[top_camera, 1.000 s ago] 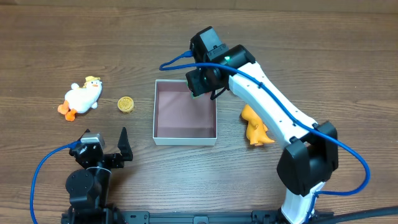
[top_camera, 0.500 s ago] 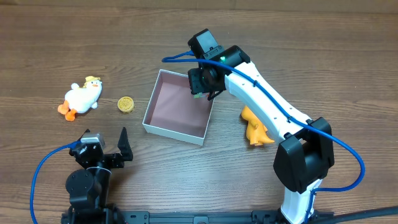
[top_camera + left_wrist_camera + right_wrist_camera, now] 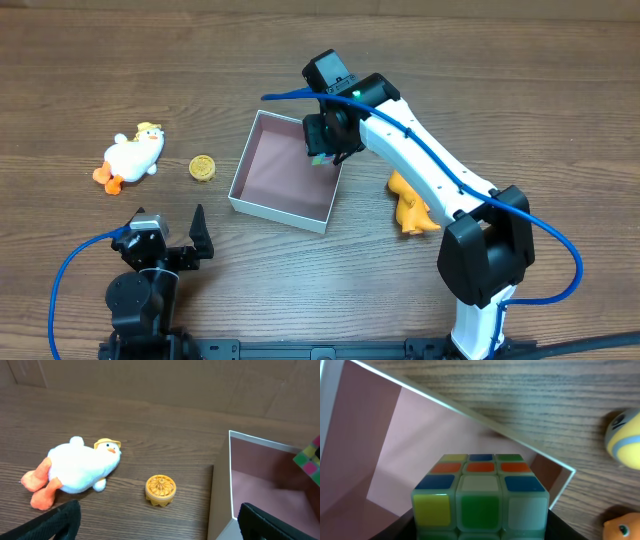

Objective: Pack container
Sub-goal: 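Lower the cube into the box's right side and open right gripper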

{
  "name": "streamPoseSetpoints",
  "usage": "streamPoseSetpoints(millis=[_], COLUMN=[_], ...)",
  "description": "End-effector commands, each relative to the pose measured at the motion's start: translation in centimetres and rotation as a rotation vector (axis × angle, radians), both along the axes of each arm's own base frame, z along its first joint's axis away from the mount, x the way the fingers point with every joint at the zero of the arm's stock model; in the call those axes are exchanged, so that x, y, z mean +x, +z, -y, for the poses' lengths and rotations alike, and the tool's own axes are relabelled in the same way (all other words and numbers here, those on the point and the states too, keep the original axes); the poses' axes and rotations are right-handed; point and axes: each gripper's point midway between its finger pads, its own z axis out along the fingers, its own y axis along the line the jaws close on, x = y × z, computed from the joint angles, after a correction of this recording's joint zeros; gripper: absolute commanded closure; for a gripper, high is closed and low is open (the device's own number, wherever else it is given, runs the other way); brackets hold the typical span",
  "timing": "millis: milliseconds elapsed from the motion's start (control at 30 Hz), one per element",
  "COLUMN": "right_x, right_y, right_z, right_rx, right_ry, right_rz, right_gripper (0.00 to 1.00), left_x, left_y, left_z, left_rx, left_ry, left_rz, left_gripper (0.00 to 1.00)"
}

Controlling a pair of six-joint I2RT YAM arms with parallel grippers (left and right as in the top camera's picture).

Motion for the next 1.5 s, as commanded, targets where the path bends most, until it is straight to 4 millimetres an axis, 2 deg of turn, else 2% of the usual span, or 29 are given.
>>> streamPoseSetpoints(millis=[0,333,633,733,767,1000,1100,1300,1467], right_x=[-0.2,0.1,-0.4,-0.4,-0.4,-0.4,-0.5,-0.5,-0.3], right_y=[0.4,0.3,0.0,0.0,0.0,0.0,0.0,0.0,0.1], right_z=[-0.6,0.4,1.4,1.4,1.4,1.4,1.5,1.5,1.5], right_rx=[0.024,-0.024,-0.071,-0.073,-0.073,-0.070,-0.056,0.003,0.030], right_ry=[0.003,-0.041,-0.045,-0.046,-0.046,-0.060,-0.139,-0.431,-0.546], right_rz=[-0.011,0.005,-0.011,-0.011,-0.010,-0.013,-0.028,-0.071,-0.076], right_gripper=[0.78,0.78,0.77,0.76,0.73,0.73,0.73,0.73,0.74], left_x=[0.0,0.0,0.0,0.0,0.0,0.0,0.0,0.0,0.0], left_y=[0.1,0.1,0.1,0.1,0.1,0.1,0.1,0.1,0.1], left_z=[-0.2,-0.2,-0.2,-0.2,-0.2,-0.2,-0.2,-0.2,-0.2], left_rx=[0.023,0.023,0.023,0.023,0.023,0.023,0.023,0.023,0.023], left_ry=[0.005,0.005,0.005,0.005,0.005,0.005,0.005,0.005,0.005], left_rz=[0.007,0.007,0.007,0.007,0.007,0.007,0.007,0.007,0.007], left_gripper=[0.00,0.00,0.00,0.00,0.00,0.00,0.00,0.00,0.00])
